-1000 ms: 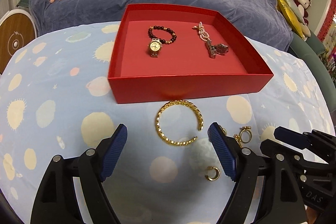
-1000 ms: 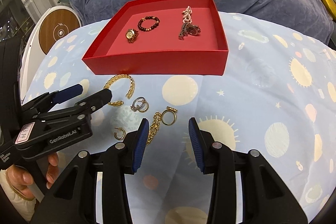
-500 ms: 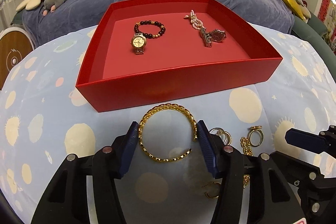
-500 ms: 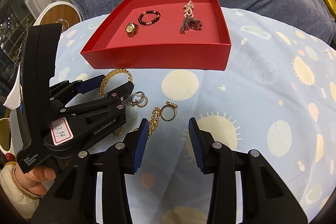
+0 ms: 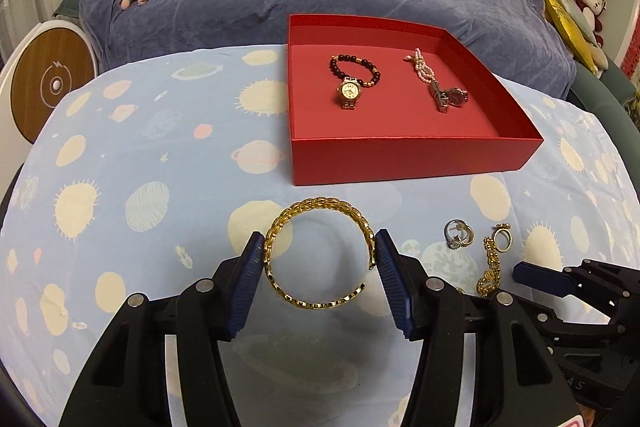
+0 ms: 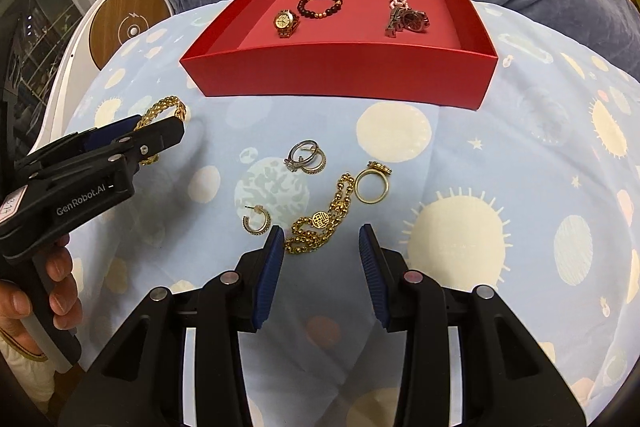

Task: Organize jewelry
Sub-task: 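Move the left tool to the gold bangle and close on it, then carry the gold bangle into the box with the left tool while the right carries the chain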

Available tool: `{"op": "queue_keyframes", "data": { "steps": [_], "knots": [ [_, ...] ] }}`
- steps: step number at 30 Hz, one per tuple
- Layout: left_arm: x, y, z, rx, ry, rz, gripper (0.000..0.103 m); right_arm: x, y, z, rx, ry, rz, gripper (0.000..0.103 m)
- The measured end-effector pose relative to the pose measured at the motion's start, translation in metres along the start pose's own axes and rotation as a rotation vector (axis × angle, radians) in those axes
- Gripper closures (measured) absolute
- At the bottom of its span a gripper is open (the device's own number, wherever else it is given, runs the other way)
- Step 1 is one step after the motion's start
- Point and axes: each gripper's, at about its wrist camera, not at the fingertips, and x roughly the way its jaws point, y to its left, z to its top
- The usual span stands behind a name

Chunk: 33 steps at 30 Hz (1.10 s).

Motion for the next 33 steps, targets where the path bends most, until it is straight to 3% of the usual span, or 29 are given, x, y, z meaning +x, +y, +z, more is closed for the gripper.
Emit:
{"op": "queue_keyframes", "data": {
  "steps": [8,13,20,33],
  "knots": [
    [-0.005,-0.005,0.001,0.005,-0.006,-0.012,0.049,0.008,0.007,0.002,-0.039,-0.010,-0.021,0.071],
    [-0.004,-0.004,0.001,0.000,0.002,-0.015,0.049,0.010,0.006,0.002,-0.069,-0.022,-0.071,0.086],
    [-0.002,-0.004,0.001,0.001,0.011,-0.023,0.049,0.008,-0.002,0.005,-0.043,-0.004,-0.050,0.099],
    [-0.007,-0.002,0.003,-0.007,-0.002,-0.031,0.049,-0.037,-0.019,0.017,0.012,-0.105,-0.009,0.100]
  ]
}}
